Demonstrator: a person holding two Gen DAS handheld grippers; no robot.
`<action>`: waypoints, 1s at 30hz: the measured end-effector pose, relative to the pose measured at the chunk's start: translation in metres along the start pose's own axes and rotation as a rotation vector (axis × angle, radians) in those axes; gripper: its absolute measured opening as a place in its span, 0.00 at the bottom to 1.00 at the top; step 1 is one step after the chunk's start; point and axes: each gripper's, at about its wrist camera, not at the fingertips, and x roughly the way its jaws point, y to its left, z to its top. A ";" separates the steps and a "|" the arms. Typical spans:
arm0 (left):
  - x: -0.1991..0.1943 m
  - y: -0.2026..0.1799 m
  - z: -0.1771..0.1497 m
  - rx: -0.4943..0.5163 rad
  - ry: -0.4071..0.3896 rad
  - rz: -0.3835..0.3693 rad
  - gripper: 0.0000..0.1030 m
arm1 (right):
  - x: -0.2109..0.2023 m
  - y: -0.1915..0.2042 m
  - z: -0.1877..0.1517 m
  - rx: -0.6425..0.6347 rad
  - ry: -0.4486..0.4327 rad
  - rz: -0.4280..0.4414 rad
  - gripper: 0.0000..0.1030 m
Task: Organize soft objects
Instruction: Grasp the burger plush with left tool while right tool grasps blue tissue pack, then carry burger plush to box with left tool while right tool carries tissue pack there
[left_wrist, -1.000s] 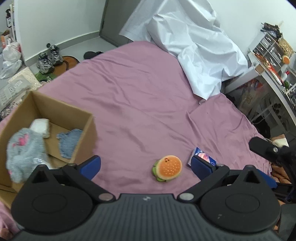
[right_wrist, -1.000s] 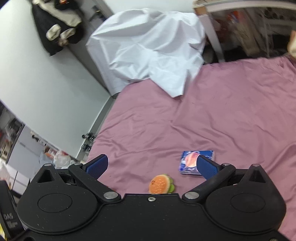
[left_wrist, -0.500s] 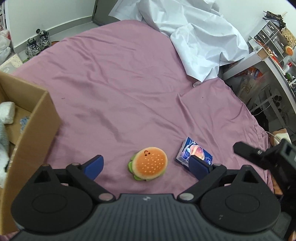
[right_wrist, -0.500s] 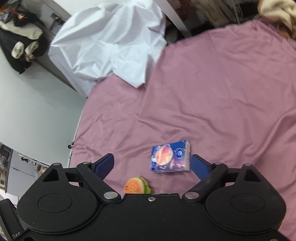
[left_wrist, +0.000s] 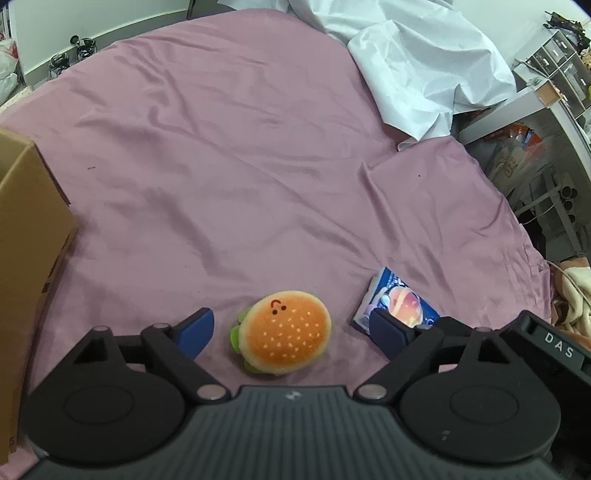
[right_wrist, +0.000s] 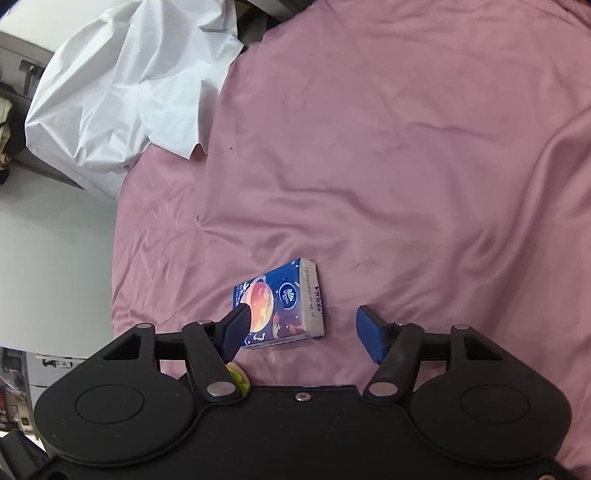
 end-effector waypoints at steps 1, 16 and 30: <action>0.002 0.000 0.000 -0.003 0.002 0.001 0.86 | 0.002 0.000 0.000 0.004 0.004 0.004 0.60; 0.011 0.004 0.007 -0.039 0.014 0.007 0.51 | 0.028 -0.009 0.001 0.098 0.039 0.079 0.35; -0.038 0.008 0.020 0.004 -0.047 0.014 0.51 | 0.003 0.019 -0.007 -0.017 -0.022 0.106 0.21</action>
